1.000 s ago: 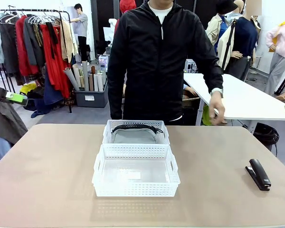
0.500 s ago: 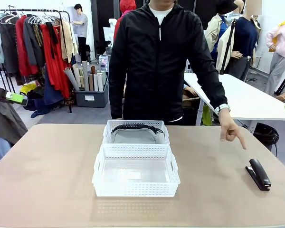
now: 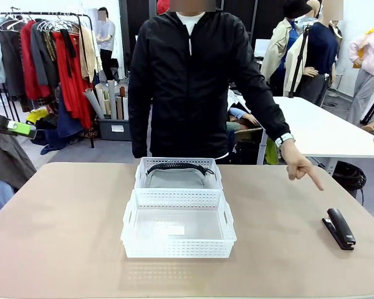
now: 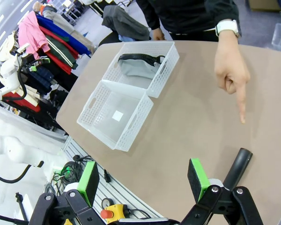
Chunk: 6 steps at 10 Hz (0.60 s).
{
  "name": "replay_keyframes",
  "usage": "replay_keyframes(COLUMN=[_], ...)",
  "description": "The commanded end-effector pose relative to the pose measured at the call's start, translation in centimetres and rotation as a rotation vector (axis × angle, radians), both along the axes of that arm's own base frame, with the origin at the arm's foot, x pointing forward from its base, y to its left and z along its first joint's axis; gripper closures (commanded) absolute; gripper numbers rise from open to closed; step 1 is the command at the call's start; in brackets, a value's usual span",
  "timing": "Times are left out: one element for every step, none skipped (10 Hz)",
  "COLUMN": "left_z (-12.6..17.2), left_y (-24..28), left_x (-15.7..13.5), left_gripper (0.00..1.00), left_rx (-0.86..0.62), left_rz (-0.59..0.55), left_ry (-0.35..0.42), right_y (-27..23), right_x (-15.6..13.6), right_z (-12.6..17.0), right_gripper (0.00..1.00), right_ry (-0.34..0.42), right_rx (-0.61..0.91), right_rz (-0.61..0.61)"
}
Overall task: Distribute items into two baskets.
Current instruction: Pick up the Stapler that the person points to.
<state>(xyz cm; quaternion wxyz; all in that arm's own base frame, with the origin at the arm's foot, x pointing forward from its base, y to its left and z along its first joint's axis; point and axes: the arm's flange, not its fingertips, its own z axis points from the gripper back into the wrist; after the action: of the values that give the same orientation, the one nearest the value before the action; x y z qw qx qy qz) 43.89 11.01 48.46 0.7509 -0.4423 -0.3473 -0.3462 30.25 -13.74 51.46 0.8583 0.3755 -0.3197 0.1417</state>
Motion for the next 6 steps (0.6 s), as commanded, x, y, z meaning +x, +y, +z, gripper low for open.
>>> replay_keyframes(left_z=[0.09, 0.09, 0.09, 0.09, 0.09, 0.09], left_y=[0.03, 0.03, 0.03, 0.03, 0.03, 0.03], left_x=[0.01, 0.01, 0.01, 0.01, 0.01, 0.01], left_gripper=[0.00, 0.00, 0.00, 0.00, 0.00, 0.00], left_rx=[-0.001, -0.001, -0.001, -0.001, -0.001, -0.001], left_rz=[0.002, 0.002, 0.002, 0.002, 0.002, 0.002], left_ry=[0.001, 0.001, 0.001, 0.001, 0.001, 0.001], right_y=[0.02, 0.02, 0.02, 0.02, 0.02, 0.00], right_x=[0.07, 0.07, 0.07, 0.07, 0.07, 0.00], right_z=[0.22, 0.22, 0.22, 0.22, 0.22, 0.00], right_gripper=[0.00, 0.00, 0.00, 0.00, 0.00, 0.00], right_ry=[-0.018, -0.018, -0.018, -0.018, -0.018, 0.000], right_rx=[0.015, 0.015, 0.015, 0.015, 0.015, 0.000], right_rz=[0.005, 0.005, 0.005, 0.005, 0.005, 0.000])
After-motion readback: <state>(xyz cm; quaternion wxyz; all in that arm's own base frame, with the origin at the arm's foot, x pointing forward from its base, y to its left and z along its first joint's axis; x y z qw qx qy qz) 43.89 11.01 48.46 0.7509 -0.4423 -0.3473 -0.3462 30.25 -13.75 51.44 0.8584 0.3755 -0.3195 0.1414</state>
